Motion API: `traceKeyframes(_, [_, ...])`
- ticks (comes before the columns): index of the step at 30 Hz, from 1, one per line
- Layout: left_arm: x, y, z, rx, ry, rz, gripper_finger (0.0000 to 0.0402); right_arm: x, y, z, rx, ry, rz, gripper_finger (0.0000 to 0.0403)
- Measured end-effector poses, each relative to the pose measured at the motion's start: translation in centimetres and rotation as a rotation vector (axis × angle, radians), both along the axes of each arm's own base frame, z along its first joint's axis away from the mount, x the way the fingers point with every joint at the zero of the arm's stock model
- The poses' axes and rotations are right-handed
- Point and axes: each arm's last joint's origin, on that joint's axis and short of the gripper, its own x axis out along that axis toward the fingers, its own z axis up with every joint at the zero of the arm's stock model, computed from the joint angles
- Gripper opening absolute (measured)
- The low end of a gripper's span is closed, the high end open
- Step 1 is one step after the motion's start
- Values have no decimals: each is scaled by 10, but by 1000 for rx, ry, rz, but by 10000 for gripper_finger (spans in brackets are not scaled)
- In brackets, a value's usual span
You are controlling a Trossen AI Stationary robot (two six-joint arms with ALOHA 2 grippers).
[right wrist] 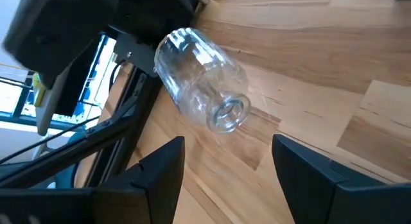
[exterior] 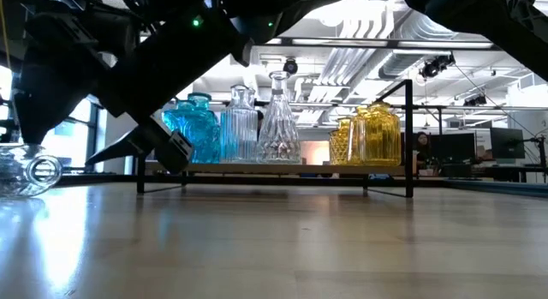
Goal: Sort vases onto shelf
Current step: Put the transparent vase on the shelf aligned with the other transparent vase
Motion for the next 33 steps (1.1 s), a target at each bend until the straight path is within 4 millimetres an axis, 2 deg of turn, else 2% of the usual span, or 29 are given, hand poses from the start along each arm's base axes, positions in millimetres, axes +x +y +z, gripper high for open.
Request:
traceKeyframes(5, [0,-6,1,-86,-9,8,0,1,0,1,2,-10,-1,216])
traceKeyframes(13, [5,-14,-2,-108,28,-40,0,2,1,3,13,-37,18,216])
traceKeyframes(19, [11,-19,-7,-163,43,-28,0,3,4,4,87,-44,88,216])
traceKeyframes(24, [12,-20,-8,-141,45,-38,0,1,3,0,81,-12,81,216])
traceKeyframes(33, [24,-26,-8,-141,-89,-47,0,5,-9,3,71,-41,79,216])
